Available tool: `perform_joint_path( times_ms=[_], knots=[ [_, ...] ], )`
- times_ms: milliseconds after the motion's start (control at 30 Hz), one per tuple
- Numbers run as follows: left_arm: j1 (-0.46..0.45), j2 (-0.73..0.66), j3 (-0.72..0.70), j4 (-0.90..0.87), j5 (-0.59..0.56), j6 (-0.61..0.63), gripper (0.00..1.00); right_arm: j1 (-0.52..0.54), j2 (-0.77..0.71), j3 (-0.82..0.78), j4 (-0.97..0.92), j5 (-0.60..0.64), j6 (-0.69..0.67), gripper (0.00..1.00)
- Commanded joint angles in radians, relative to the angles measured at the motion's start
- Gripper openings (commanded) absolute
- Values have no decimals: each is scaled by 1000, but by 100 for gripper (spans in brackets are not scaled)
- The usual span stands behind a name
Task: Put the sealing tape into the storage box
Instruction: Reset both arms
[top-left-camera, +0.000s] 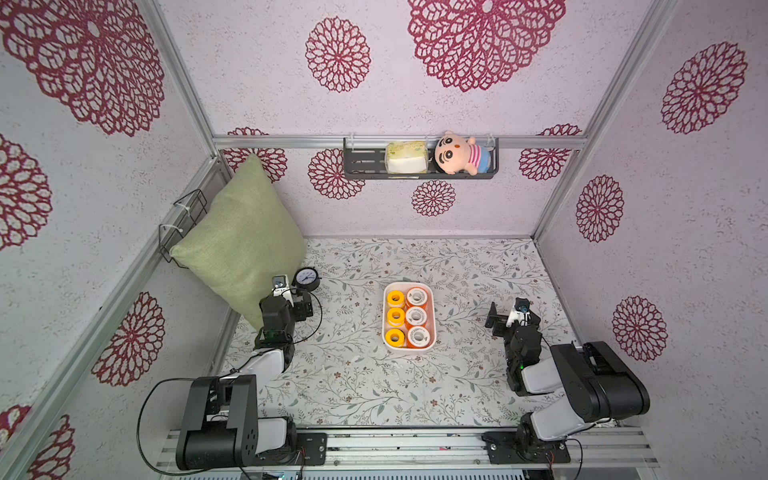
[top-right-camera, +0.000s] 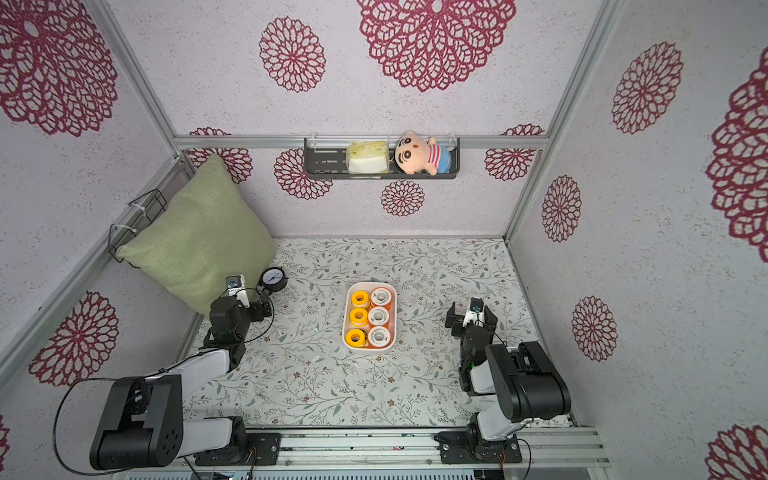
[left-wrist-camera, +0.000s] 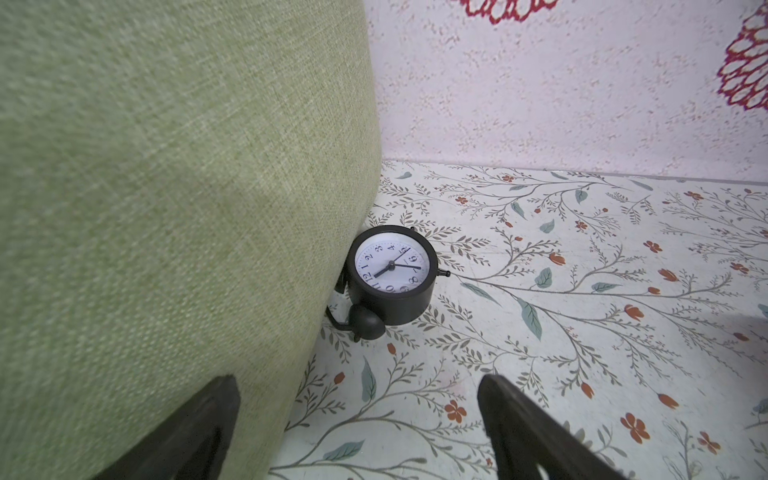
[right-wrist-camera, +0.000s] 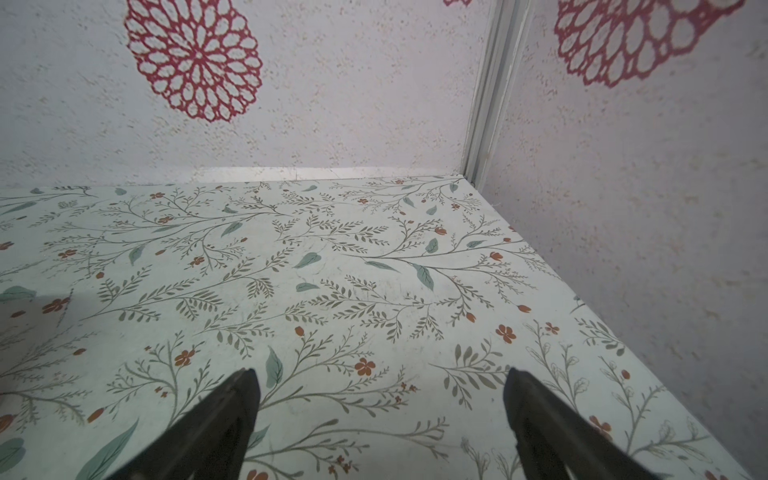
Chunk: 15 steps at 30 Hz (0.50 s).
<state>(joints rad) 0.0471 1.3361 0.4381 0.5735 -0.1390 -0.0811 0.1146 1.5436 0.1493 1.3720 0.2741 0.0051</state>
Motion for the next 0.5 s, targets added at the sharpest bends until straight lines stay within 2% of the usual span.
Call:
perform_joint_path(
  times_ms=[0,100,267,400,467],
  knots=[
    [17,22,-24,124,24,23,97,-7,-2,10,78,-22,-21,99],
    [23,58,-60,241,41,45,97,-7,-4,23,49,-14,-13,99],
    [49,131,-52,280,87,31,97,-10,-3,41,13,-11,-8,99],
    [67,217,-60,391,91,10,97,-12,-2,43,14,-13,-8,99],
    [70,196,-33,295,79,-3,97,-13,-2,43,14,-13,-8,99]
  ],
)
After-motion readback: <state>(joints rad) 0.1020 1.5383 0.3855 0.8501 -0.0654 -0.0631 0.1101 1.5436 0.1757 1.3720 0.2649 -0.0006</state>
